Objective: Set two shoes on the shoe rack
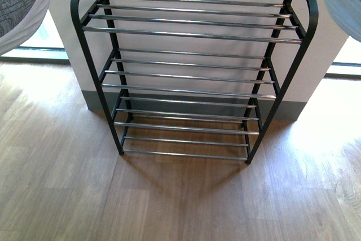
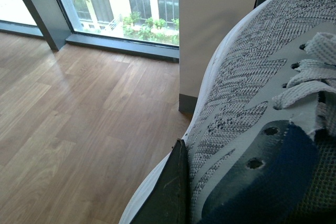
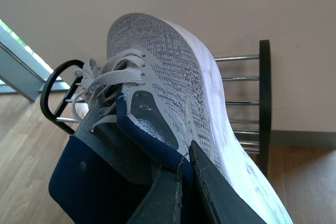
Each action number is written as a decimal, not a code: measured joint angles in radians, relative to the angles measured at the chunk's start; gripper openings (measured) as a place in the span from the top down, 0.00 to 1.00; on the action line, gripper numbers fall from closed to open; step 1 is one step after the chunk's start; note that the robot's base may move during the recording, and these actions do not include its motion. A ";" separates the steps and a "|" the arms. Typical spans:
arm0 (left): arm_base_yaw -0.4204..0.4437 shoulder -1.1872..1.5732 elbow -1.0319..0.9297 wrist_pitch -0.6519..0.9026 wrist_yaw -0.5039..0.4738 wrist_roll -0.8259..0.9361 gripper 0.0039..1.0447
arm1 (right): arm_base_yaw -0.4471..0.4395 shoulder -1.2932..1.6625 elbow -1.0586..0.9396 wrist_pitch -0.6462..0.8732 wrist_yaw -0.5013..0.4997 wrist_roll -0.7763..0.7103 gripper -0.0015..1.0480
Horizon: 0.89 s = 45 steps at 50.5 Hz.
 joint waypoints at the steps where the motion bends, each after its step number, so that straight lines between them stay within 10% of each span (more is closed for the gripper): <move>1: 0.000 0.000 0.000 0.000 0.000 0.000 0.99 | 0.025 0.026 0.031 -0.016 0.021 0.017 0.99; 18: 0.000 0.000 0.000 0.000 0.000 0.000 0.99 | 0.222 0.311 0.325 -0.149 0.246 0.246 0.99; 45: 0.000 0.000 0.000 0.000 0.000 0.000 0.99 | 0.212 0.698 0.689 -0.231 0.521 0.332 0.99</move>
